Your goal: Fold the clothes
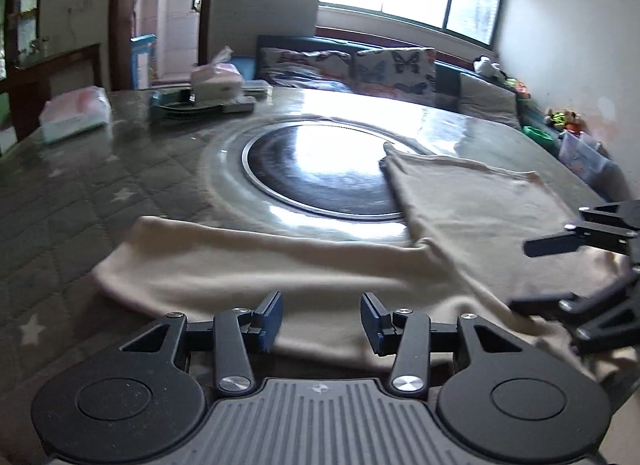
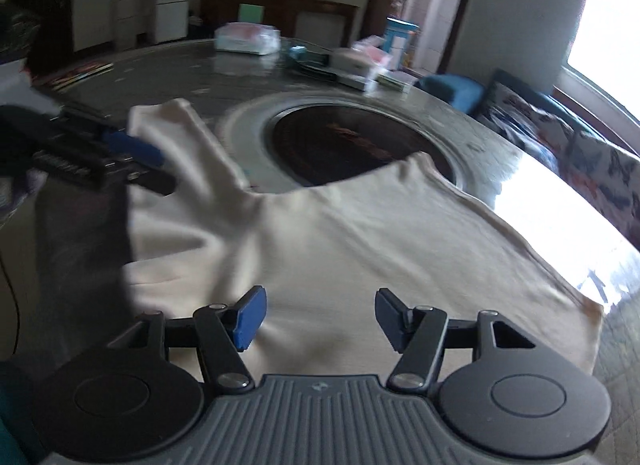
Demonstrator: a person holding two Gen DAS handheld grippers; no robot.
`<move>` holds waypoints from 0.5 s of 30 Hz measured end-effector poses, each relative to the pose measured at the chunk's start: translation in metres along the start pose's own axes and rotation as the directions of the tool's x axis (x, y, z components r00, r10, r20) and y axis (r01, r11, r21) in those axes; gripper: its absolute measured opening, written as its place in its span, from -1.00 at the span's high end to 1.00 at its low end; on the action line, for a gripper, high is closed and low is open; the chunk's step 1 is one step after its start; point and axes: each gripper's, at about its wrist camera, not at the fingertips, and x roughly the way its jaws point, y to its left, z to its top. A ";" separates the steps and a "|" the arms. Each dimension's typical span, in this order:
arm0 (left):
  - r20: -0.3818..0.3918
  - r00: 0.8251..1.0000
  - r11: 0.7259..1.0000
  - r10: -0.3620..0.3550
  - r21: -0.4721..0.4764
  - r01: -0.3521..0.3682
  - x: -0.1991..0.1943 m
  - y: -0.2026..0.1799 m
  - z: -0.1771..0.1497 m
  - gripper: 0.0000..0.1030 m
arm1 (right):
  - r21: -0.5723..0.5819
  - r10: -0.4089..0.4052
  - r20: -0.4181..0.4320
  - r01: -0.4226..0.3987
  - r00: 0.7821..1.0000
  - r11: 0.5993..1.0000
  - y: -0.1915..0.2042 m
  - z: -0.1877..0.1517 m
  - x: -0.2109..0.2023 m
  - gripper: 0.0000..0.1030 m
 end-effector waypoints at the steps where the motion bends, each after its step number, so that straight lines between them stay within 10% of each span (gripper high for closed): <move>1: 0.003 1.000 1.000 0.014 0.001 -0.014 -0.001 0.001 0.000 0.09 | -0.014 0.007 0.005 -0.007 1.000 1.000 0.005 0.000 -0.003 -0.21; 9: 0.043 0.988 0.982 0.145 -0.129 -0.139 -0.010 0.029 0.002 0.05 | -0.094 0.038 0.014 -0.036 0.999 0.995 0.029 -0.007 -0.013 -0.30; 15: 0.032 0.946 0.912 0.323 -0.278 -0.302 -0.016 0.062 -0.001 -0.01 | -0.090 0.065 0.022 -0.063 0.998 0.994 0.035 -0.007 -0.012 -0.30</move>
